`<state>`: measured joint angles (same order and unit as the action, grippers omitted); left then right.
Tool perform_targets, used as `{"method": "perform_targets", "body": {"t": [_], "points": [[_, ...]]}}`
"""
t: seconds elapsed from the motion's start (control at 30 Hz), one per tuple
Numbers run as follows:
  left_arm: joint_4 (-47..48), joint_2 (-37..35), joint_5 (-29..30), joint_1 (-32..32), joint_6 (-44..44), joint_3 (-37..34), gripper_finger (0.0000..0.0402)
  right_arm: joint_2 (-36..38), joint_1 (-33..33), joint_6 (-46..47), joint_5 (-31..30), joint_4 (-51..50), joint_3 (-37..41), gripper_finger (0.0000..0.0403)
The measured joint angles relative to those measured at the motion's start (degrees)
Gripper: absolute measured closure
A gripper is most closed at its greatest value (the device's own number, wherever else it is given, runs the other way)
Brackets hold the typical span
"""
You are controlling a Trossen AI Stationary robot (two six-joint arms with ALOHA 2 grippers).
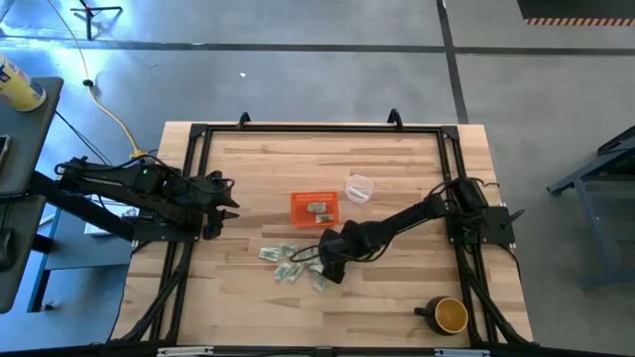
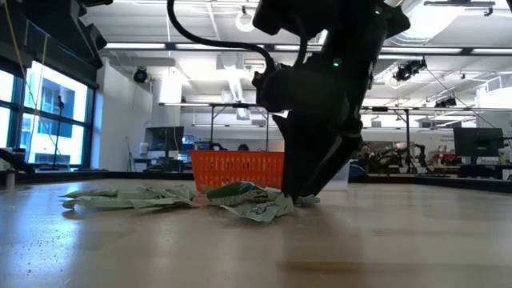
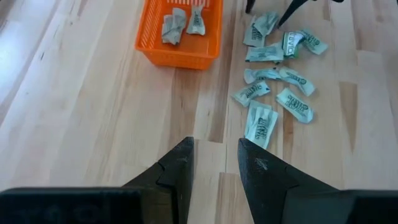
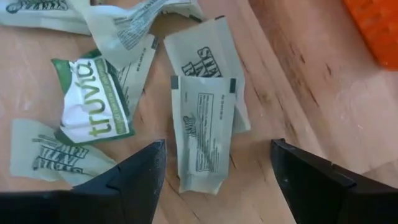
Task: Pick and place Stevia / Truvia into bins
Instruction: Put the stevia packet into the basket
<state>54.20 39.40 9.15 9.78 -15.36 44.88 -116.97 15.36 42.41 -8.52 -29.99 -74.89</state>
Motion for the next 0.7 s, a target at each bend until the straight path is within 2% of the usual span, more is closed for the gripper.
{"method": "perform_targets", "body": {"t": [0.13, 0.27, 0.53, 0.7], "points": [[0.00, -0.02, 0.01, 0.00, -0.13, 0.00, 0.0243, -0.06, -0.95, -3.50, 0.25, 2.83, 0.19, 0.0127], [-0.03, -0.09, 0.01, 0.00, -0.14, 0.00, 0.0243, -0.15, -1.22, -3.96, -1.69, 1.14, 0.24, 0.0159], [-0.03, -0.07, 0.44, -0.01, -0.14, 0.00, 0.0243, -0.23, -1.16, -2.58, -0.83, -1.66, 0.13, 0.0287], [-0.12, -0.07, 0.46, 0.00, -0.14, 0.00, 0.0243, -0.49, -1.18, 1.09, 2.47, -6.15, -3.03, 0.0379]]}}
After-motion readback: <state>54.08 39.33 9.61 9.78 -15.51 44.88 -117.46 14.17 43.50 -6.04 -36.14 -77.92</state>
